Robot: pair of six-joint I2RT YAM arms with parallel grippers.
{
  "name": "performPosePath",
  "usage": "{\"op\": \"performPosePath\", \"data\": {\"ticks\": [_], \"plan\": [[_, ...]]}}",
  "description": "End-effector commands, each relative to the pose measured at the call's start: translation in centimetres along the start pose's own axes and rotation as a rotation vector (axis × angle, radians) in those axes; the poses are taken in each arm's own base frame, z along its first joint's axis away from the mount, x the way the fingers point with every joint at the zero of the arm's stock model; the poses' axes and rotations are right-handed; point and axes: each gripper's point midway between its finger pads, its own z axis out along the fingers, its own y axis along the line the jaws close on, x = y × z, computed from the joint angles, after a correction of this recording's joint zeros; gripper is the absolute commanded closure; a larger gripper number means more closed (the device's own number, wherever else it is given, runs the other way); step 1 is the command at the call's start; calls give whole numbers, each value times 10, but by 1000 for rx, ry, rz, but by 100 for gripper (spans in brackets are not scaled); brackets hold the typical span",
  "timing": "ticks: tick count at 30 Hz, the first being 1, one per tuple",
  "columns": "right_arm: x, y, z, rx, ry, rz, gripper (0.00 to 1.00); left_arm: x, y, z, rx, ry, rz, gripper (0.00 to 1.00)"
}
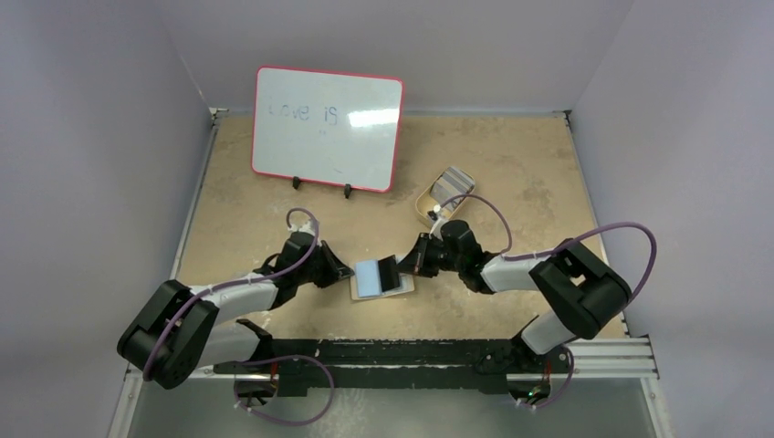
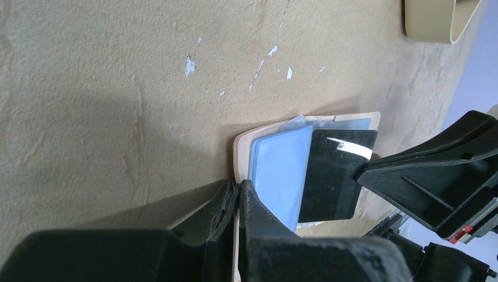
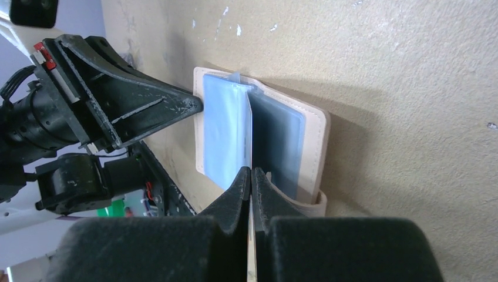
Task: Put the credit cards into the card holder
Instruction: Insert the credit card into the card holder.
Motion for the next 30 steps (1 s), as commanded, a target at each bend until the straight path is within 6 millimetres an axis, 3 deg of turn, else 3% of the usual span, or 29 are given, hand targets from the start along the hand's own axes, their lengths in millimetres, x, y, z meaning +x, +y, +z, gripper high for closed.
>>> {"op": "performPosePath", "data": {"ticks": [1,10,30], "plan": [[3,8,2,-47,0,12,100,-3,-3,-1,14,-31,-1,100],[12,5,10,-46,15,26,100,-3,-3,-1,15,-41,-12,100],[7,1,20,-33,-73,119,100,0,-1,-1,9,-50,-27,100]]}}
